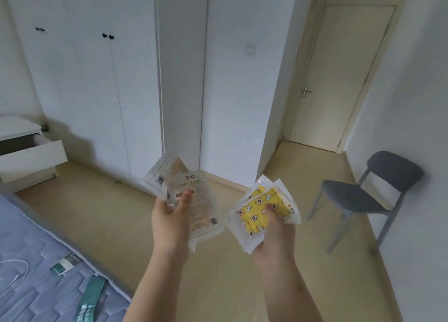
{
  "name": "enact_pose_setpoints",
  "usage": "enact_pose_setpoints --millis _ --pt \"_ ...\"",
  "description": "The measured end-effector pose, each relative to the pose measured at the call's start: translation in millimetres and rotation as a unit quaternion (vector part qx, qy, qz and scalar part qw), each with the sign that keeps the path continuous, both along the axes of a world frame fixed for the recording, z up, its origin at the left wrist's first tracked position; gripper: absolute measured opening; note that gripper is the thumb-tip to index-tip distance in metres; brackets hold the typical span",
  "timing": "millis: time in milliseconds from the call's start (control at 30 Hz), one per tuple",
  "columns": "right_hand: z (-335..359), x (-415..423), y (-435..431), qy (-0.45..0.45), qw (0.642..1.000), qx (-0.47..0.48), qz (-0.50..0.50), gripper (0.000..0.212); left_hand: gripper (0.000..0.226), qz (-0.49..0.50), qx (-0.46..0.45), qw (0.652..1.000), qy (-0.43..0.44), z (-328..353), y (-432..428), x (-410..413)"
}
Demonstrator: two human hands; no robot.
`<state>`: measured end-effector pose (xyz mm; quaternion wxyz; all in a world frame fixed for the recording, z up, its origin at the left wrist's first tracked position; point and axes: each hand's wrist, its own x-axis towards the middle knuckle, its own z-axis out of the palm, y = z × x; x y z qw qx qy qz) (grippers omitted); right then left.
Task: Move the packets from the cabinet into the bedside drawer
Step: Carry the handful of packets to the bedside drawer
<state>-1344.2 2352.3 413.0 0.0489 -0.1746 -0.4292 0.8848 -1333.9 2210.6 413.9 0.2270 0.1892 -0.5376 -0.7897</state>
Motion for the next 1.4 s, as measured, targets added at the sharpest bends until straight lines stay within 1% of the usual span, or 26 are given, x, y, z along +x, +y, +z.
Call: enact_pose_setpoints --millis 67,167,267,400,500,567,667,733,800,900,967,1033,1100,1167,1233,1300,1333,1400 --pt "-2.1 -49.5 -17.5 0.020 0.998 0.051 0.028 0.028 0.007 0.044 -0.047 0.998 -0.010 1.4 -4.1 -42.3" --pt "-12.6 -104.7 -58.6 0.030 0.990 0.087 0.110 0.028 0.007 0.081 -0.099 0.991 -0.032 -8.5 -16.9 -98.9" --pt "-17.4 -154.9 -99.1 0.060 0.977 0.110 0.175 0.033 0.014 0.070 -0.135 0.988 -0.038 -16.0 -31.1 -148.9" --pt "-23.8 -235.7 -146.0 0.099 0.959 0.142 0.226 0.031 0.026 0.037 -0.123 0.992 -0.016 -20.6 -66.5 -225.6" --pt "-21.1 -302.7 -183.6 0.107 0.953 0.142 0.245 0.030 0.029 0.009 -0.107 0.994 0.008 -14.3 -99.7 -293.5" --pt "-12.0 -346.7 -203.7 0.121 0.954 0.129 0.243 0.030 0.026 -0.013 -0.128 0.992 0.011 -6.6 -121.2 -337.4" --pt "2.3 -404.3 -232.1 0.152 0.952 0.096 0.248 0.030 0.022 -0.014 -0.145 0.989 0.000 -1.8 -157.6 -397.5" --pt "4.0 -437.4 -251.8 0.156 0.950 0.091 0.255 0.031 0.022 -0.010 -0.155 0.988 -0.019 -1.2 -182.6 -430.1" --pt "-0.2 -472.2 -273.2 0.139 0.951 0.094 0.261 0.031 0.024 0.007 -0.134 0.991 -0.030 0.0 -207.6 -459.5" --pt "-15.7 -525.1 -314.9 0.089 0.951 0.111 0.273 0.031 0.023 0.077 -0.057 0.995 -0.040 -5.7 -254.3 -500.9" --pt "-27.3 -558.1 -347.3 0.069 0.947 0.126 0.286 0.025 0.014 0.131 -0.015 0.990 -0.050 -16.0 -289.5 -526.4" --pt "-32.5 -591.4 -381.3 0.061 0.942 0.124 0.307 0.024 0.005 0.175 0.001 0.983 -0.055 -21.6 -323.7 -552.7" --pt "-26.5 -626.9 -415.3 0.070 0.937 0.112 0.324 0.025 0.003 0.221 -0.016 0.974 -0.053 -17.0 -357.0 -582.5" --pt "-16.1 -660.7 -449.9 0.083 0.929 0.087 0.351 0.027 0.003 0.283 -0.073 0.955 -0.057 -6.6 -391.7 -611.8" --pt "-13.1 -681.5 -481.8 0.091 0.918 0.079 0.377 0.029 0.007 0.342 -0.149 0.924 -0.085 0.1 -422.5 -628.3" --pt "-16.1 -697.0 -520.9 0.103 0.900 0.086 0.415 0.030 0.008 0.402 -0.218 0.880 -0.128 0.2 -454.8 -638.6" --pt "-18.4 -701.3 -541.1 0.106 0.888 0.089 0.438 0.030 0.011 0.422 -0.241 0.862 -0.148 -0.5 -468.3 -640.9" --pt "-22.5 -703.2 -583.0 0.111 0.864 0.090 0.483 0.030 0.025 0.440 -0.273 0.836 -0.182 -5.8 -495.7 -642.2"
